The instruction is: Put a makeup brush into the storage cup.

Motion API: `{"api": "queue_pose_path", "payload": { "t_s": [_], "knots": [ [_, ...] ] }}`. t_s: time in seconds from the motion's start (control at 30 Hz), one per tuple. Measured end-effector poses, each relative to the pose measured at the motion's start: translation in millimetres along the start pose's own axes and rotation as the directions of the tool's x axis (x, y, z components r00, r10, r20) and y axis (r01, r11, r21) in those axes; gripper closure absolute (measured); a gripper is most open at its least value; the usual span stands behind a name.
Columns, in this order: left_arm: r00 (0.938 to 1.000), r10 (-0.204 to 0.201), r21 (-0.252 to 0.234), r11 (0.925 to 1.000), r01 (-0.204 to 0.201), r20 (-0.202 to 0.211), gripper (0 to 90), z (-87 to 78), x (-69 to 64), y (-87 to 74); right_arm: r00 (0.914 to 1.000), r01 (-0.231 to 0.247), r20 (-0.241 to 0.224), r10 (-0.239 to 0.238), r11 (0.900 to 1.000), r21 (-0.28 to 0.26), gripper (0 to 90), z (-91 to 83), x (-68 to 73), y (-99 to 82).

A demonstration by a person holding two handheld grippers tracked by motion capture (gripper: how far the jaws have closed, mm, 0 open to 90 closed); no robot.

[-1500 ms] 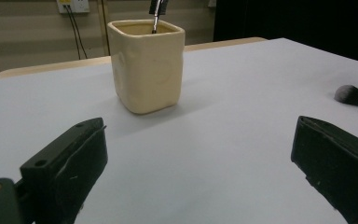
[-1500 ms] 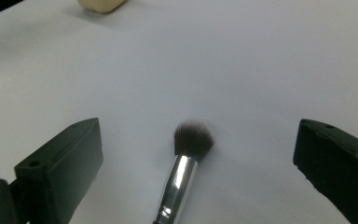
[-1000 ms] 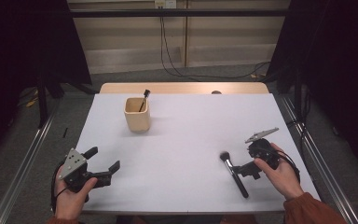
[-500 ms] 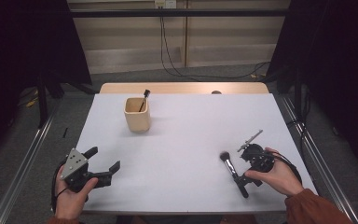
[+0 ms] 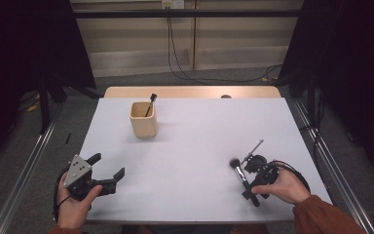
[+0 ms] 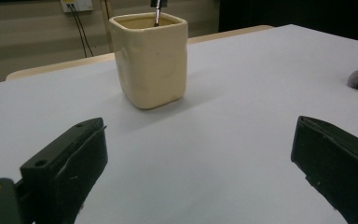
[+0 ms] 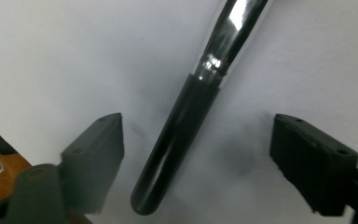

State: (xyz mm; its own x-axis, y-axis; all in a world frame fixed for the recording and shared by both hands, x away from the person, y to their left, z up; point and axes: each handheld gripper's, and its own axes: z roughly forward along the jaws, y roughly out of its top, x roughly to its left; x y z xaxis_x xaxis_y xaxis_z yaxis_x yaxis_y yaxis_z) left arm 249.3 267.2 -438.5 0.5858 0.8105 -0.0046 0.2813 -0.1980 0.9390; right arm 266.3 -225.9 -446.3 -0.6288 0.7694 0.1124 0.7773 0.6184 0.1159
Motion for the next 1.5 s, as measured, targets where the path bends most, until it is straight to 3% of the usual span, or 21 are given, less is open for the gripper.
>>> {"api": "queue_pose_path", "payload": {
  "t_s": [0.2,0.3,0.37,0.67,0.9,1.13,1.5],
  "knots": [
    [1.0,-0.001,-0.004,1.0,0.001,-0.003,3.9,-0.2,0.0,0.3,0.9991,-0.004,0.043,0.003,0.9996,0.027,29.3,3.4,3.6,0.0],
    [1.0,0.002,0.001,1.0,-0.002,-0.003,3.9,-0.3,-0.1,0.2,0.9968,0.015,0.077,-0.018,0.9991,0.04,29.4,5.5,7.0,1.1],
    [1.0,0.006,0.001,1.0,-0.006,-0.002,3.9,-0.6,0.5,0.1,0.9958,0.002,0.091,-0.008,0.9983,0.058,30.2,6.1,9.6,3.2],
    [0.9999,0.014,0.003,0.9999,-0.014,-0.002,3.9,-1.0,0.8,0.0,0.996,-0.01,0.089,0.002,0.996,0.089,38.1,5.1,12.1,6.4],
    [0.9999,0.012,0.002,0.9999,-0.012,-0.002,4.0,-0.4,-1.0,0.2,0.9969,0.004,0.077,-0.012,0.9951,0.098,51.5,3.1,14.2,6.0],
    [0.9998,0.015,0.005,0.9999,-0.015,-0.011,4.0,0.3,-0.6,0.0,0.9972,-0.025,0.073,0.018,0.9956,0.091,64.6,1.5,7.9,5.6],
    [0.9996,0.028,0.011,0.9996,-0.028,-0.011,4.2,0.3,-0.7,-0.1,0.9962,-0.06,0.068,0.054,0.9932,0.1,76.1,0.4,3.0,6.8]
  ]
}}
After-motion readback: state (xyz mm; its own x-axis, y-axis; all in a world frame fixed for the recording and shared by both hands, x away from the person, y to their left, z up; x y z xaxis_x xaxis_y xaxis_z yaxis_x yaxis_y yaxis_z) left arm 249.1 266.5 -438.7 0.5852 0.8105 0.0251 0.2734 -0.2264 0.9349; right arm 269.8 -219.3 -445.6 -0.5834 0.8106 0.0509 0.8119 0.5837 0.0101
